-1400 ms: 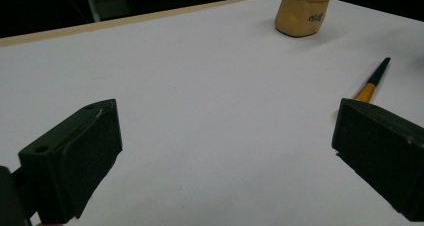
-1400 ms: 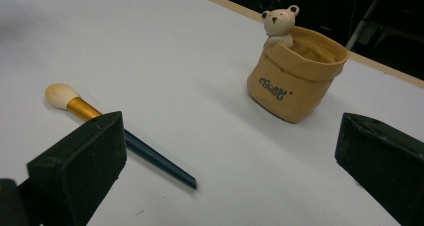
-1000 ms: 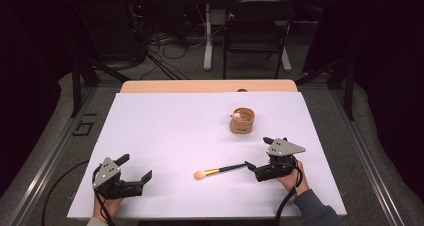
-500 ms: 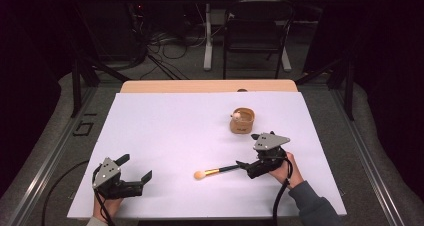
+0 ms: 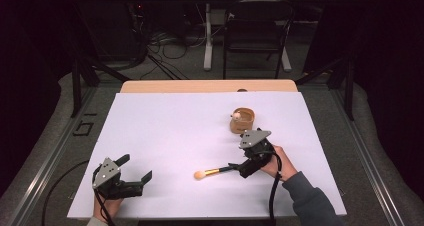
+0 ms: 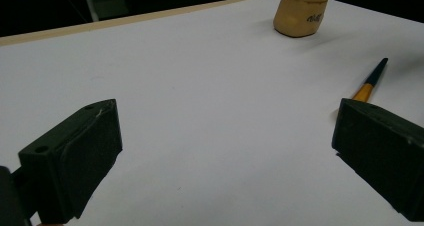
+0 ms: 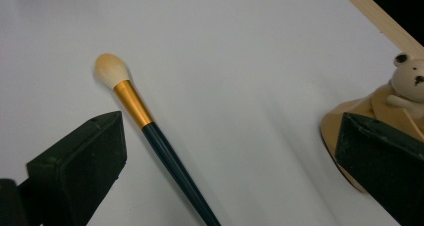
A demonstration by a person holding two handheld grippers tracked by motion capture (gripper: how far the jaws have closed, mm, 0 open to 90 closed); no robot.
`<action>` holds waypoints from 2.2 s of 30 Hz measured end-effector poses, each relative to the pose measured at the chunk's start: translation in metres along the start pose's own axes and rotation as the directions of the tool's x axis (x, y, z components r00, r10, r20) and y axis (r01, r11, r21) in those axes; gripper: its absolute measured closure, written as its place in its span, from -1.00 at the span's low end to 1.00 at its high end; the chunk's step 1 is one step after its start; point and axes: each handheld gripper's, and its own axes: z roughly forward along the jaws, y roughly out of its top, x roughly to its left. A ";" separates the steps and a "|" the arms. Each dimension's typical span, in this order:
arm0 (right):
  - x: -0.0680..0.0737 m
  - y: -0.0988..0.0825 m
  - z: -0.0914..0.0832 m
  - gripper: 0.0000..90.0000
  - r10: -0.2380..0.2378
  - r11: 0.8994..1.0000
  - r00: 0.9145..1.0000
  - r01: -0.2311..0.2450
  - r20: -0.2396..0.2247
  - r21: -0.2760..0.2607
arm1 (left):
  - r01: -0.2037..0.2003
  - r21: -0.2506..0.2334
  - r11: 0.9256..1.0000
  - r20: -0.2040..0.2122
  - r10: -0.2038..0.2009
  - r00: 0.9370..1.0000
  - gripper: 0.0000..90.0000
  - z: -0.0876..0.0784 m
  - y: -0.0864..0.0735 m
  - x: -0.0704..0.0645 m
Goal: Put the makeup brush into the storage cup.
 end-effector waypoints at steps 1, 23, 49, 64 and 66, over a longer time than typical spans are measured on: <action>0.000 0.002 0.003 -1.00 -0.011 1.000 1.000 0.011 -0.015 0.014 | 0.000 0.001 1.000 0.003 0.000 1.000 -1.00 0.000 0.000 0.000; 0.019 0.042 0.046 -1.00 -0.190 0.936 0.964 0.235 -0.187 0.261 | -0.013 0.005 1.000 0.013 0.013 1.000 -1.00 0.002 0.000 -0.002; 0.040 0.054 0.080 0.05 -0.296 0.818 0.897 0.415 -0.327 0.398 | -0.013 0.011 1.000 0.016 0.013 1.000 -1.00 0.003 0.000 -0.001; 0.049 0.056 0.093 0.59 -0.334 0.736 0.854 0.501 -0.399 0.456 | -0.017 0.014 1.000 0.009 0.017 1.000 -1.00 0.003 0.000 -0.002; 0.050 0.056 0.094 0.63 -0.336 0.729 0.850 0.507 -0.405 0.460 | -0.019 0.017 1.000 0.008 0.019 1.000 -1.00 0.003 0.000 -0.002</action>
